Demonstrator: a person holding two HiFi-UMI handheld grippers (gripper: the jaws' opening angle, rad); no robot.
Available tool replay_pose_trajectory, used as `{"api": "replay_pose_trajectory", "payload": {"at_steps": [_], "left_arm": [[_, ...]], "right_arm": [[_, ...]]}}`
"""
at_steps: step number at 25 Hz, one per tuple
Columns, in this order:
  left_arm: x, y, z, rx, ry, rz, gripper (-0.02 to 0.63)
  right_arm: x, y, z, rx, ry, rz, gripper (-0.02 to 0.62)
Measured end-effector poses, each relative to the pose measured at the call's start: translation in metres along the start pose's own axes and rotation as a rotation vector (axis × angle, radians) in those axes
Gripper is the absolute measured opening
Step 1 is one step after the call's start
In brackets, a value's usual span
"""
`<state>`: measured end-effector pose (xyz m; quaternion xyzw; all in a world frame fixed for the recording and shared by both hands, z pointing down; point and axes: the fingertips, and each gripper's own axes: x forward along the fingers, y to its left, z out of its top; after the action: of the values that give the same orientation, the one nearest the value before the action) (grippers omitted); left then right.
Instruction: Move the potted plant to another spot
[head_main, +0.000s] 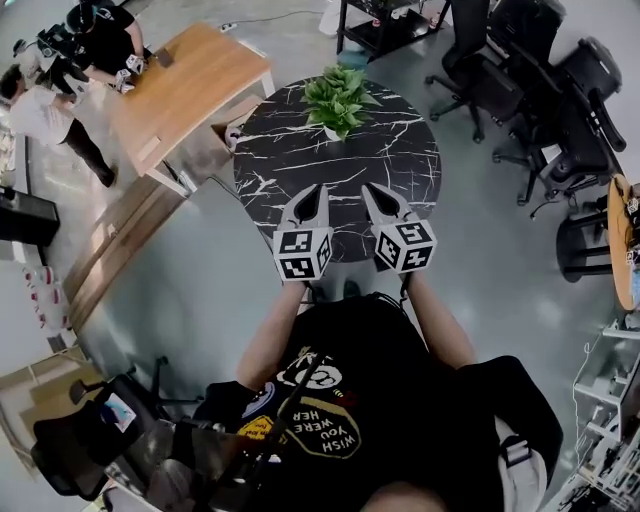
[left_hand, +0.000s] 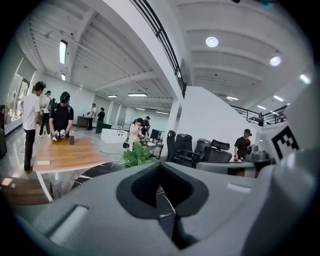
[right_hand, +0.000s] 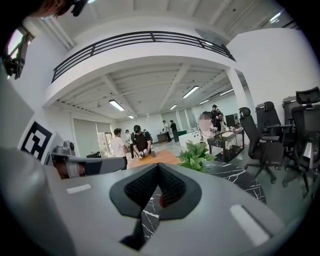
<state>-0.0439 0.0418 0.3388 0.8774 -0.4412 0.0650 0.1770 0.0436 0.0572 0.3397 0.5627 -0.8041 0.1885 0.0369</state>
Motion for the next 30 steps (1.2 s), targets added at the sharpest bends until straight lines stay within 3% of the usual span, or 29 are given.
{"api": "replay_pose_trajectory", "payload": {"at_steps": [11,19,25,28,30], "left_arm": [[0.05,0.049,-0.045,0.047,0.08,-0.019,0.005],[0.131,0.072,-0.073,0.074,0.076,-0.028,0.005],[0.189,0.105,-0.096,0.069,0.091,0.048,0.005],[0.211,0.121,-0.106,0.061,0.084,0.056,0.005],[0.222,0.128,-0.115,0.058,0.089,0.045,0.005]], "right_arm": [[0.065,-0.03,-0.045,0.011,0.074,-0.055,0.002],[0.142,-0.095,-0.092,0.012,0.119,-0.001,0.002],[0.205,-0.138,-0.145,-0.011,0.201,0.046,0.005],[0.235,-0.15,-0.17,-0.021,0.235,0.061,0.115],[0.256,-0.164,-0.182,-0.032,0.237,0.015,0.181]]}}
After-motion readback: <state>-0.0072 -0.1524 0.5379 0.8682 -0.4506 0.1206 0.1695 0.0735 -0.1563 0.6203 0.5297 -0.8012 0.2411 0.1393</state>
